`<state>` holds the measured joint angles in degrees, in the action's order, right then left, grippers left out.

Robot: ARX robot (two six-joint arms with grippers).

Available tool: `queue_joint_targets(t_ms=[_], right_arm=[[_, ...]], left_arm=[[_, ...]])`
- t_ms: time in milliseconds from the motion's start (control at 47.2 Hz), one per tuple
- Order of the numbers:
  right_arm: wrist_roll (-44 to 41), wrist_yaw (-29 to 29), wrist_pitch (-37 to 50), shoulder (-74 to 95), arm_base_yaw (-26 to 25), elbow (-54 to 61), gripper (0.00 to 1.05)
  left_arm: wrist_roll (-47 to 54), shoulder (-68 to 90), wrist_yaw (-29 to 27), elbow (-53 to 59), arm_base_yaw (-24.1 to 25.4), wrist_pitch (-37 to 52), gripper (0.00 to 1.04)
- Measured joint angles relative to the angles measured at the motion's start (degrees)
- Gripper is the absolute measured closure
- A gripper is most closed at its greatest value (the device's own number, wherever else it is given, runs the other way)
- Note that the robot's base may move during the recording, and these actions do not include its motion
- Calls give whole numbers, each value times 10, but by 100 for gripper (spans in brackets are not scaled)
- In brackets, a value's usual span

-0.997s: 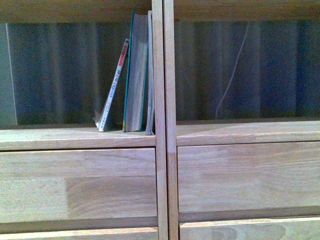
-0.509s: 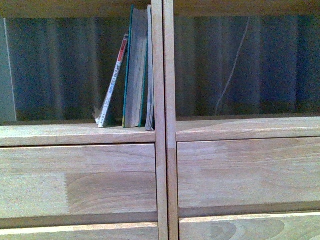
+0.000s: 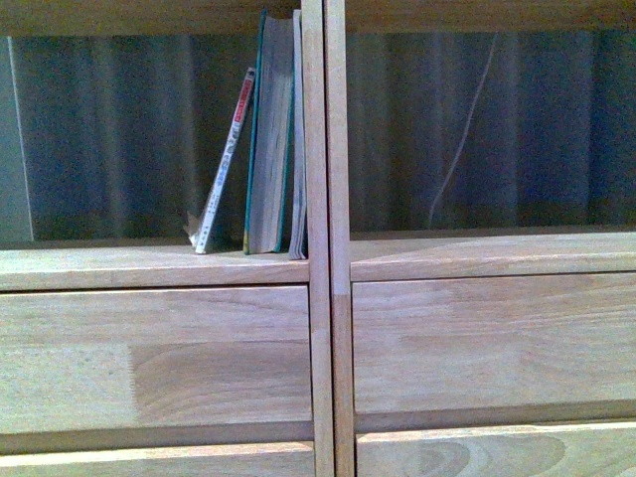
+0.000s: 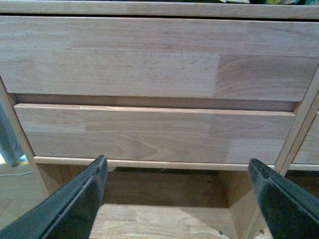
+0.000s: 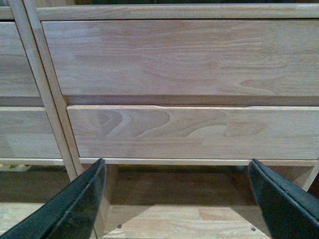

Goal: Organize books on shelf

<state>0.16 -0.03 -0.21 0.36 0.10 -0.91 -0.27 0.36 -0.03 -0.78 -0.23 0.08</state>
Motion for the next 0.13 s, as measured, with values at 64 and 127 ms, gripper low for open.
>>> queue_joint_targets(t_ms=[64,127], right_arm=[[0,0,0,0,0,0,9],[0,0,0,0,0,0,6]], left_arm=[[0,0,0,0,0,0,7],[0,0,0,0,0,0,7]])
